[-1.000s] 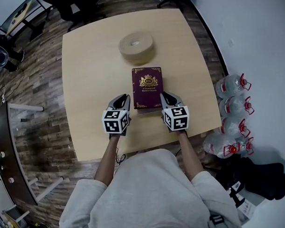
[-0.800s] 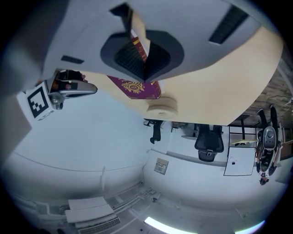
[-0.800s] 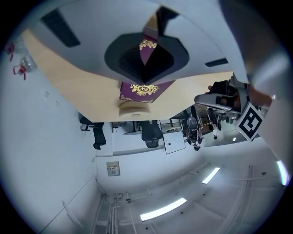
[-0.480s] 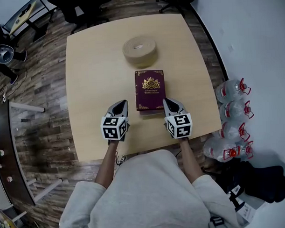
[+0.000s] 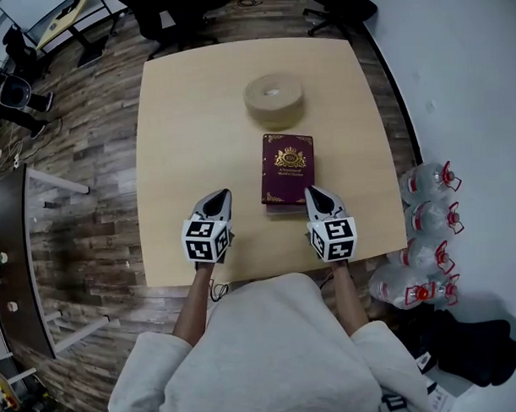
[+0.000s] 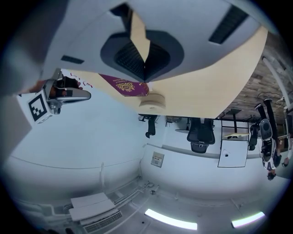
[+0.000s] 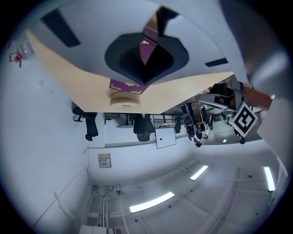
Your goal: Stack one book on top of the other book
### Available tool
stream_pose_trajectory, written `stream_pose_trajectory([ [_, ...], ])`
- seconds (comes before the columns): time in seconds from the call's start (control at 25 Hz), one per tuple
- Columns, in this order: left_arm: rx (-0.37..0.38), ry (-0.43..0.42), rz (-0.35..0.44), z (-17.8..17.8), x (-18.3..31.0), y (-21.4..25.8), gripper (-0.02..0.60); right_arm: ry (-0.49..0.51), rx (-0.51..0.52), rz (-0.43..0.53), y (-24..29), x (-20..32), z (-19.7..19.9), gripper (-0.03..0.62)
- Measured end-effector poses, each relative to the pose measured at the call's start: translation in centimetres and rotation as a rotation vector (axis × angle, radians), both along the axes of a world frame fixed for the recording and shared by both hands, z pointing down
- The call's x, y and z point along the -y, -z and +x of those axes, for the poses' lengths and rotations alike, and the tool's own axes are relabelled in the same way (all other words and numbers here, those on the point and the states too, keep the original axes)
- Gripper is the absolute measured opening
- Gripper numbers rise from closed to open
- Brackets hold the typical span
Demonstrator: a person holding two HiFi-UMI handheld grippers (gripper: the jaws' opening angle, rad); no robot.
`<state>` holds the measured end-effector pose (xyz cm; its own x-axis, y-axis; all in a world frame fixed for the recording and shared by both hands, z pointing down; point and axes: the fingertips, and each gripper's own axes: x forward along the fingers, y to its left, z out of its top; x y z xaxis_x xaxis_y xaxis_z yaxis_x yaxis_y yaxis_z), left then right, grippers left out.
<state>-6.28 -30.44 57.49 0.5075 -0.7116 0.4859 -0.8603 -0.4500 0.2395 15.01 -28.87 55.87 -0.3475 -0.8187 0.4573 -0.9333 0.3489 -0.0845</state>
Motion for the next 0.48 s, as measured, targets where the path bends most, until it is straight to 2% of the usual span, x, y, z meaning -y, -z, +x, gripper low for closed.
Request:
stream_pose_trajectory([
  [0.48,0.012,0.099,0.039,-5.0,-0.9,1.7,0.011,0.096,0.019,0.045,1.5,1.2,-5.0,0.003],
])
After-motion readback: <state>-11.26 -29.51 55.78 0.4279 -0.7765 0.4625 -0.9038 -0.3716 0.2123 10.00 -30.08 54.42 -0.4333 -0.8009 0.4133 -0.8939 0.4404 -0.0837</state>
